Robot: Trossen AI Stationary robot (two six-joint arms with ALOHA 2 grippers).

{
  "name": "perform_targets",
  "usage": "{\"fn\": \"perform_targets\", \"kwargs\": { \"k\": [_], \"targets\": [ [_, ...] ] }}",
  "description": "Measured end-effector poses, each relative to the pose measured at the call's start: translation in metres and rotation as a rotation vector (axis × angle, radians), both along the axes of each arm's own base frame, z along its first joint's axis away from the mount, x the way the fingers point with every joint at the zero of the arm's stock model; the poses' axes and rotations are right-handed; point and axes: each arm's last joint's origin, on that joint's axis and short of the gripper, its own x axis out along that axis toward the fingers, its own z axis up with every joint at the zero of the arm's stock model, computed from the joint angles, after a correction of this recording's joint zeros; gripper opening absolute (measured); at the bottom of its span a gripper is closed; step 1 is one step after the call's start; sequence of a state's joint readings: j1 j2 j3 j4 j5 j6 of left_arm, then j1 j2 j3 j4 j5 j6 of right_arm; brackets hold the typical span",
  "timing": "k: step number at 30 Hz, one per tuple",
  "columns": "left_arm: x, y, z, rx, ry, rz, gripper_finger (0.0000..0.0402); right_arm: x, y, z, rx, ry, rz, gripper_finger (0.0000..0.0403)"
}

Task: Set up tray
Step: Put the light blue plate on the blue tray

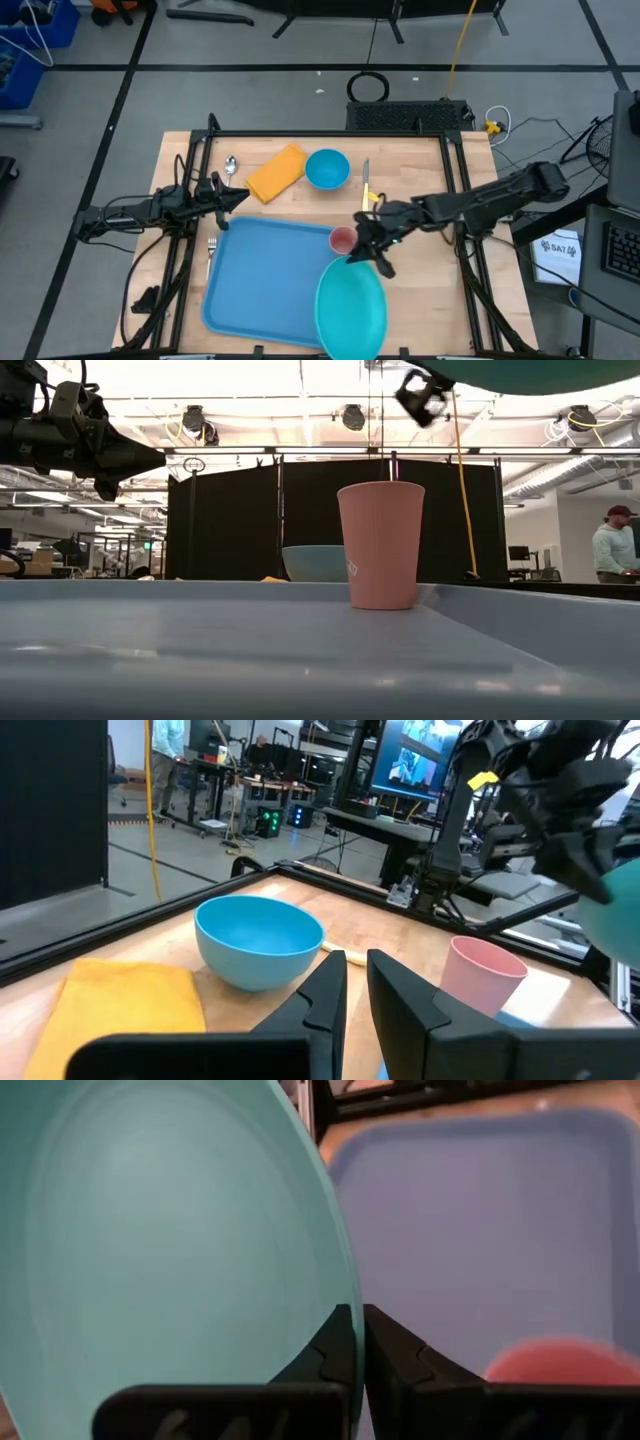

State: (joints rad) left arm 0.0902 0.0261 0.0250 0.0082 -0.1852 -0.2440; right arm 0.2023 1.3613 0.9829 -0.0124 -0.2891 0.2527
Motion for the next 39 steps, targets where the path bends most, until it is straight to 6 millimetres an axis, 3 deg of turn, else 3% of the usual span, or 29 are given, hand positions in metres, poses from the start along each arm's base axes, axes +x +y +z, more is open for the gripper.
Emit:
{"fn": "perform_targets", "kwargs": {
  "k": [13, 18, 21, 29, 39],
  "targets": [
    [0.0, 0.0, 0.001, 0.0, -0.012, -0.001, 0.0047, 0.089, -0.016, 0.003, -0.125, -0.087, 0.101, 0.0],
    [0.0, 0.0, 0.001, 0.001, -0.015, -0.001, 0.0047, 0.112, -0.013, 0.008, -0.139, -0.139, 0.156, 0.0],
    [0.0, 0.0, 0.001, 0.001, -0.014, -0.001, 0.0047, 0.123, -0.011, -0.003, -0.128, -0.122, 0.189, 0.0],
    [0.0, 0.0, 0.001, 0.002, -0.019, -0.001, 0.0047, 0.137, -0.016, -0.046, -0.114, 0.041, 0.145, 0.0],
    [0.0, 0.0, 0.002, 0.002, -0.022, -0.001, 0.0047, 0.138, -0.022, -0.055, -0.304, 0.053, 0.04, 0.0]
  ]
}}
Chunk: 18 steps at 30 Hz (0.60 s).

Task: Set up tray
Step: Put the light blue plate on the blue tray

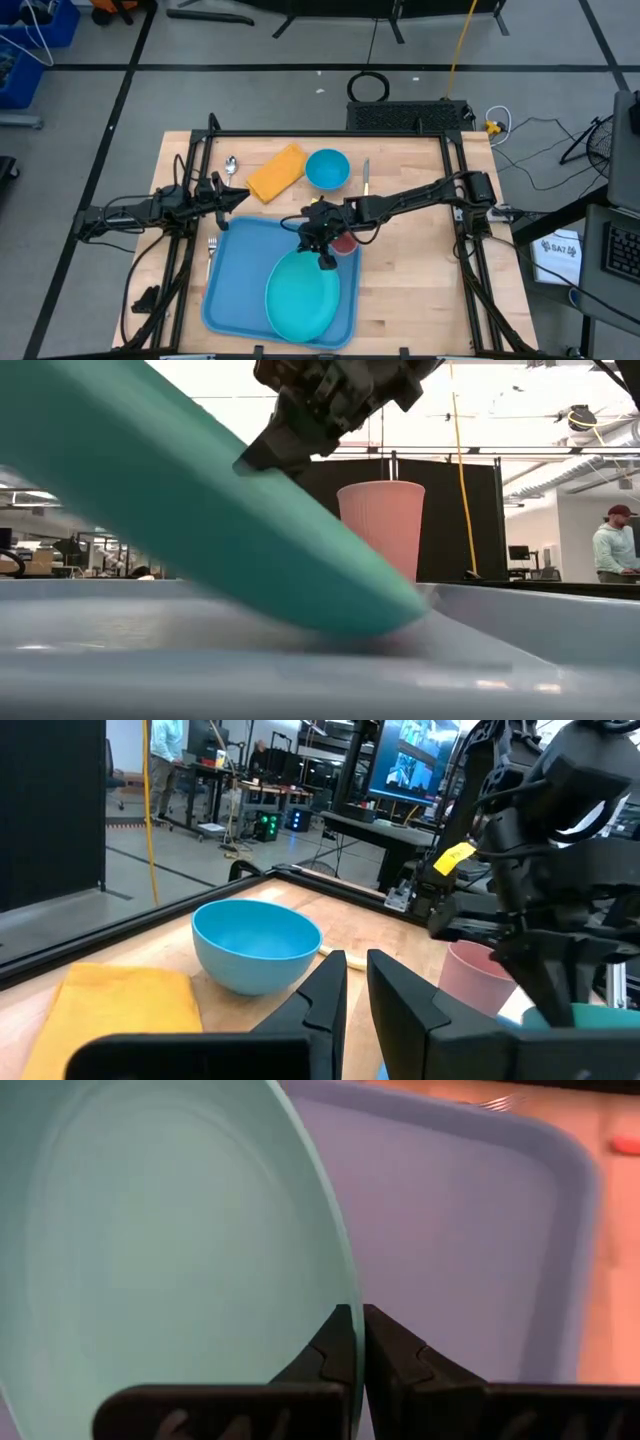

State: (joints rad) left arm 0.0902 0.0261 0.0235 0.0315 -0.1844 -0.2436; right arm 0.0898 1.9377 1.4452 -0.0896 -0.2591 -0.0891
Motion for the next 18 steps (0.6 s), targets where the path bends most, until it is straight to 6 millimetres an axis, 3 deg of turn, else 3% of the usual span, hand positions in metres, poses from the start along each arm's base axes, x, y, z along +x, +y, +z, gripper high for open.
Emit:
{"fn": "perform_targets", "kwargs": {
  "k": [10, 18],
  "targets": [
    [0.0, 0.0, 0.0001, 0.0, 0.0, 0.0, 0.0047, 0.0072, 0.0016, -0.0049, -0.012, -0.065, 0.02, 0.0002],
    [0.0, 0.0, -0.0001, 0.001, 0.003, -0.001, 0.0047, 0.0107, 0.0017, 0.0012, -0.012, -0.134, 0.018, 0.0041]
  ]
}}
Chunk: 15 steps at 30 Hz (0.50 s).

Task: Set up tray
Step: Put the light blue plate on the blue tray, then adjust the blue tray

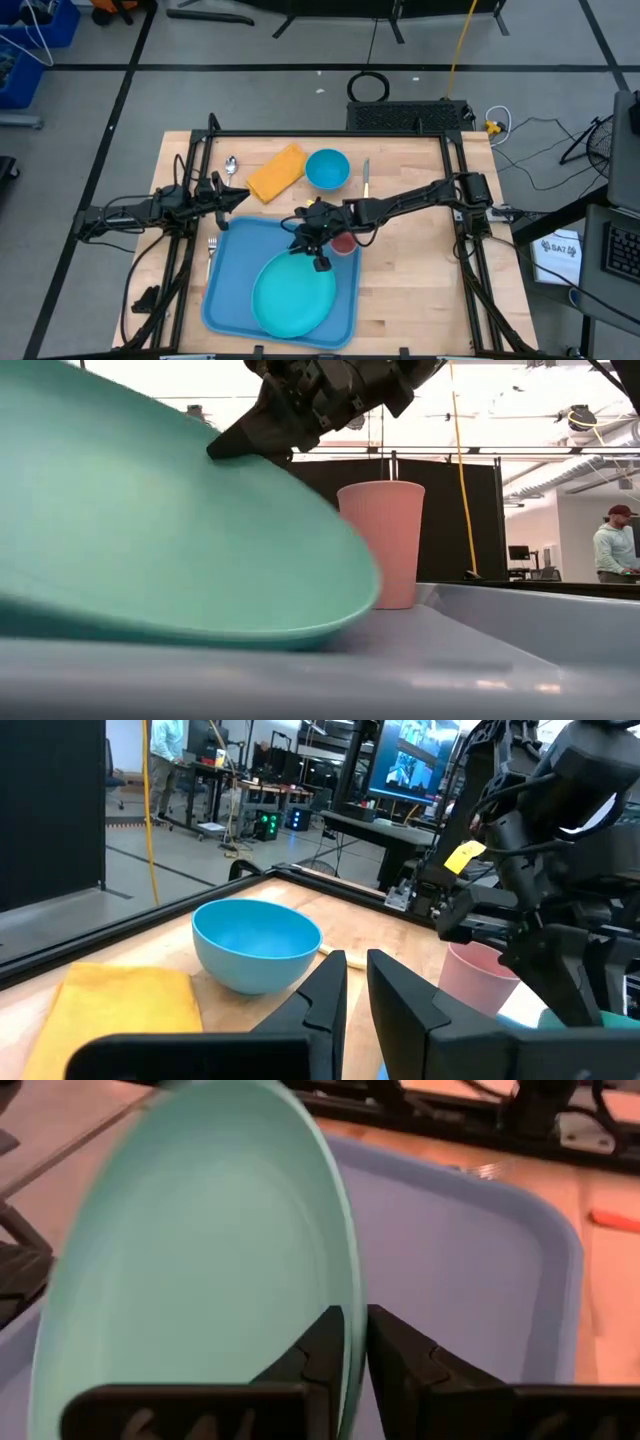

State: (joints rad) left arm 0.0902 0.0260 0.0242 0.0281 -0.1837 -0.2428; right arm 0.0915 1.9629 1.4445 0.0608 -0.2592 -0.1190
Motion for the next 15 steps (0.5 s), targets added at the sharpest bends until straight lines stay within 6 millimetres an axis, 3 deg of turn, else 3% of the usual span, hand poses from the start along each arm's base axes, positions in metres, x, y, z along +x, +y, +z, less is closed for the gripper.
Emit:
{"fn": "perform_targets", "kwargs": {
  "k": [15],
  "targets": [
    [-0.0001, 0.0, 0.0003, 0.0, -0.001, 0.0, 0.0047, 0.003, -0.0038, 0.0094, -0.112, -0.101, -0.085, 0.015]
  ]
}}
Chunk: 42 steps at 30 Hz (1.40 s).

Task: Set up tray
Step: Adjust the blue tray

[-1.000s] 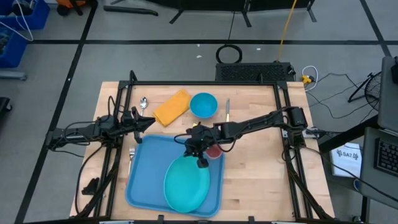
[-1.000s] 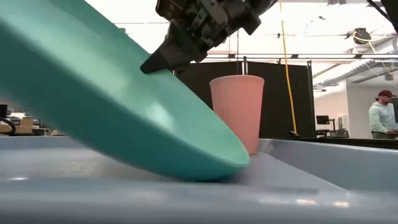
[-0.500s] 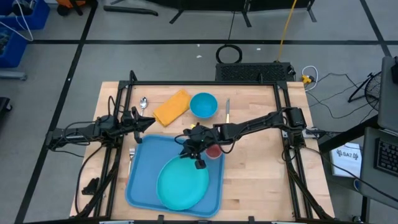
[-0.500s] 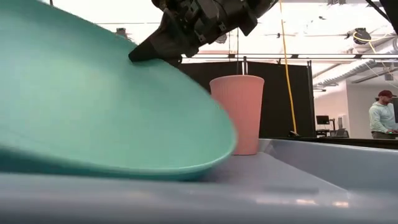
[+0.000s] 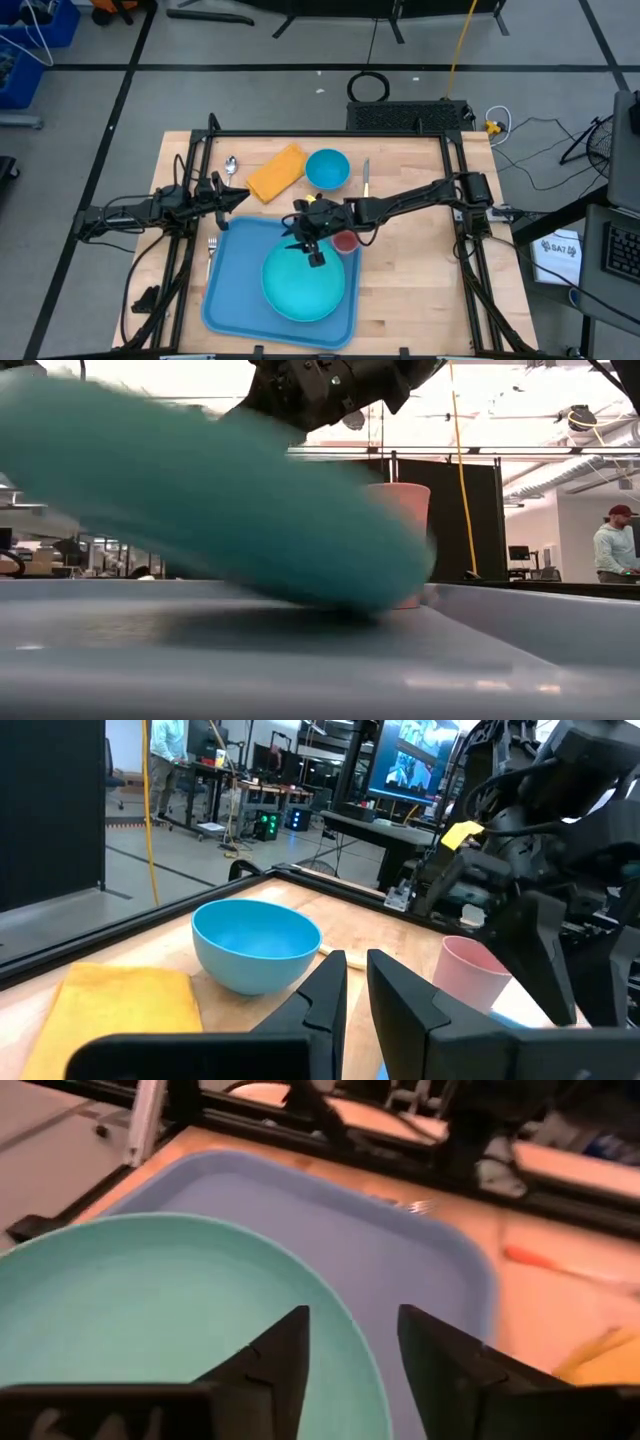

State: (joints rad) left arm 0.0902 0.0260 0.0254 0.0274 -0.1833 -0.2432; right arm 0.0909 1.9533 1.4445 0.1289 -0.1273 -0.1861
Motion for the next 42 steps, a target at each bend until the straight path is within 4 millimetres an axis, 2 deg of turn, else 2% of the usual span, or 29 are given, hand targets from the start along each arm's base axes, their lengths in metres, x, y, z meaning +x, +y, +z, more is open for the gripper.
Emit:
{"fn": "perform_targets", "kwargs": {
  "k": [2, 7, 12, 17, 21, 24, 27, 33, 36, 39, 42],
  "targets": [
    [0.0, 0.0, 0.0, -0.002, 0.0, 0.0, 0.0047, -0.003, 0.002, 0.009, -0.054, -0.034, -0.009, 0.0157],
    [0.0, 0.0, -0.001, -0.014, 0.005, -0.003, 0.0047, -0.018, 0.01, 0.046, -0.11, -0.122, -0.014, 0.0159],
    [0.0, 0.0, -0.001, -0.014, 0.01, -0.003, 0.0047, -0.039, 0.024, 0.067, -0.106, -0.079, 0.009, 0.0158],
    [0.0, 0.0, -0.001, -0.015, 0.013, -0.003, 0.0047, -0.06, 0.036, 0.069, -0.124, 0.072, -0.053, 0.0144],
    [0.0, 0.0, -0.002, -0.023, 0.018, -0.009, 0.0047, -0.076, 0.039, 0.057, -0.196, 0.203, -0.194, 0.0132],
    [0.0, -0.001, -0.002, -0.023, 0.02, -0.026, 0.0047, -0.092, 0.039, 0.052, -0.193, 0.193, -0.231, 0.012],
    [0.0, -0.001, -0.002, -0.023, 0.022, -0.028, 0.0047, -0.12, 0.034, 0.055, -0.115, 0.078, -0.244, 0.0101],
    [0.0, -0.001, -0.002, -0.026, 0.026, -0.044, 0.0047, -0.211, 0.006, 0.048, 0.08, -0.165, -0.313, 0.0067],
    [0.001, -0.004, -0.004, -0.069, 0.04, -0.141, 0.0047, -0.252, -0.007, 0.037, 0.135, -0.272, -0.362, 0.0058],
    [0.003, -0.007, -0.008, -0.113, 0.081, -0.225, 0.0047, -0.279, -0.015, 0.028, 0.148, -0.355, -0.408, 0.0053],
    [0.006, -0.009, -0.012, -0.171, 0.218, -0.217, 0.0044, -0.294, -0.02, 0.024, 0.155, -0.416, -0.419, 0.005]
  ]
}}
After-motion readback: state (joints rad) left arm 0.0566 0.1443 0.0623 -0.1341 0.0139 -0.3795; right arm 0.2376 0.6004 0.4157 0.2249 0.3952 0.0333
